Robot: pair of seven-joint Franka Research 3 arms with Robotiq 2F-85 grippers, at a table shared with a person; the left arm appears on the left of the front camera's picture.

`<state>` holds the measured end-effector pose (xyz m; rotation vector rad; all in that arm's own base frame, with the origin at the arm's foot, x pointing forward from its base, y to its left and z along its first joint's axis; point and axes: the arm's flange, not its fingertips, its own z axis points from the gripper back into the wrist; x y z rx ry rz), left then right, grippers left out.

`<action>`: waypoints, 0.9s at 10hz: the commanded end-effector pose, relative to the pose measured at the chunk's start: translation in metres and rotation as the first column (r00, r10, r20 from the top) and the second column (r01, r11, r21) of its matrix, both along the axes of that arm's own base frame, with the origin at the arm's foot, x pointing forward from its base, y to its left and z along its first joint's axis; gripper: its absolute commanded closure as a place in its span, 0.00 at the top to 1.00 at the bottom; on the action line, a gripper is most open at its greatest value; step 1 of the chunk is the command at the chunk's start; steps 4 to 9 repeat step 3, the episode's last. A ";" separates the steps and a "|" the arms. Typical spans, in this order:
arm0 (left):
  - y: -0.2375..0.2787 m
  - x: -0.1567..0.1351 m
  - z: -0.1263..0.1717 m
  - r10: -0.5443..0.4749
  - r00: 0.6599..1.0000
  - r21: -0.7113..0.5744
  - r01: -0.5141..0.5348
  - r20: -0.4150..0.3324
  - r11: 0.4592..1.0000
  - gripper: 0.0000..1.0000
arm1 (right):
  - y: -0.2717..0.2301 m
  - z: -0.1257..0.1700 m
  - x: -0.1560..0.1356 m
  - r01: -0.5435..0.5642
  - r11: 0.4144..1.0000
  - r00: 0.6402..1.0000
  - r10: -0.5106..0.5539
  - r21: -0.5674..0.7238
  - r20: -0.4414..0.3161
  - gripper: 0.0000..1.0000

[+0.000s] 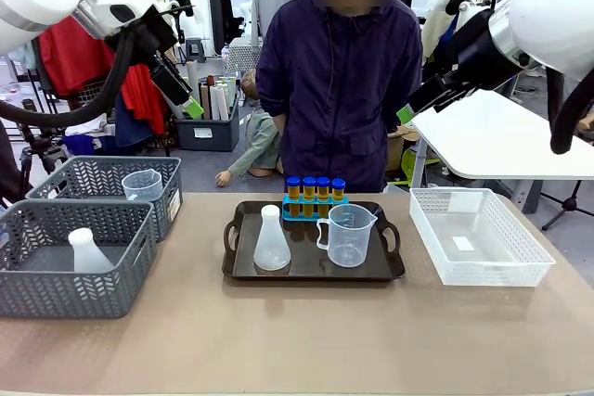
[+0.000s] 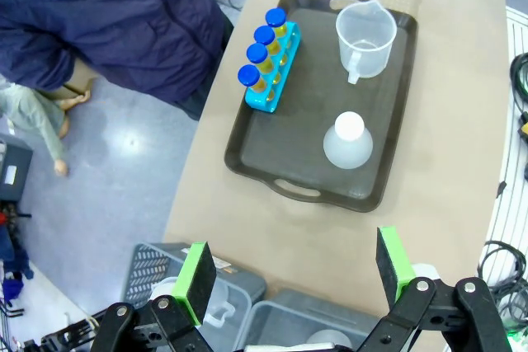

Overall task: Prepare the laboratory tools.
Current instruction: Pick up one Small flask and place it on the Handle tray.

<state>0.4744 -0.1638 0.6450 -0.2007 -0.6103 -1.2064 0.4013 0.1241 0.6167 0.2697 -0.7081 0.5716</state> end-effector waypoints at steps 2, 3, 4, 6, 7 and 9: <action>0.003 -0.001 0.001 -0.001 1.000 -0.002 0.001 0.001 1.000 1.00 | -0.001 0.000 0.000 -0.007 1.000 1.000 0.007 0.015 -0.002 1.00; 0.003 -0.001 0.001 -0.001 1.000 -0.002 0.001 0.001 1.000 1.00 | -0.001 0.000 0.000 -0.007 1.000 1.000 0.007 0.015 -0.002 1.00; 0.003 -0.001 0.001 -0.001 1.000 -0.002 0.001 0.001 1.000 1.00 | -0.001 0.000 0.000 -0.007 1.000 1.000 0.007 0.015 -0.002 1.00; 0.003 -0.001 0.001 -0.001 1.000 -0.002 0.001 0.001 1.000 1.00 | -0.001 0.000 0.000 -0.007 1.000 1.000 0.007 0.015 -0.002 1.00; 0.003 -0.001 0.001 -0.001 1.000 -0.002 0.001 0.001 1.000 1.00 | -0.001 0.000 0.000 -0.007 1.000 1.000 0.007 0.015 -0.002 1.00; 0.003 -0.001 0.001 -0.001 1.000 -0.002 0.001 0.001 1.000 1.00 | -0.001 0.000 0.000 -0.007 1.000 1.000 0.007 0.015 -0.002 1.00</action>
